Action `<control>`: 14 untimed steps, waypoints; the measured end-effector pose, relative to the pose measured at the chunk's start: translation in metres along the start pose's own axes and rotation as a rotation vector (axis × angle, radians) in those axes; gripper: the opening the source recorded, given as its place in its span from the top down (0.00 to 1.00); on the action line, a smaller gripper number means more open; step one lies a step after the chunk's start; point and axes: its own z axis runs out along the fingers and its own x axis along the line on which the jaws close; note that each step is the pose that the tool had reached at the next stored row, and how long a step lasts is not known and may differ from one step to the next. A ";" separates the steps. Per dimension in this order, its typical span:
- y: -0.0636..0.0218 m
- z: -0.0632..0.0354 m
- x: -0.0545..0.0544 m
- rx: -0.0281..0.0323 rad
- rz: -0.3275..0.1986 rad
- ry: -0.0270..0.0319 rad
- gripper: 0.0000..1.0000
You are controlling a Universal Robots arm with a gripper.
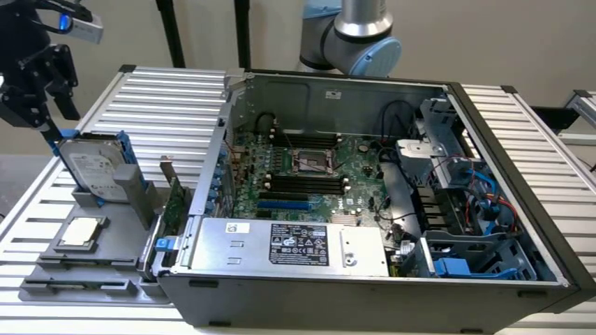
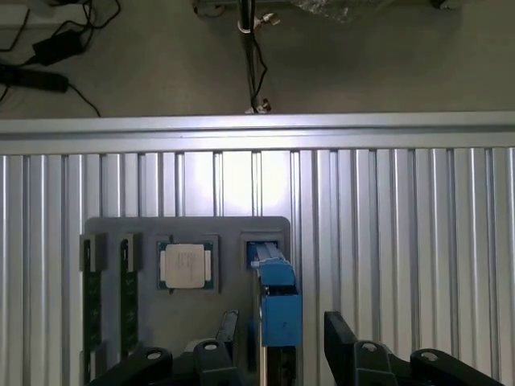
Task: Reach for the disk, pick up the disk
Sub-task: 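Pick up the disk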
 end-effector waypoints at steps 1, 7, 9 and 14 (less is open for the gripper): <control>0.0000 0.0017 0.000 0.0001 0.000 0.0000 0.46; -0.0002 0.0127 0.000 0.0001 -0.003 0.0000 0.46; -0.0003 0.0162 0.000 0.0000 -0.005 0.0001 0.46; 0.0002 0.0254 0.000 0.0001 -0.016 0.0003 0.46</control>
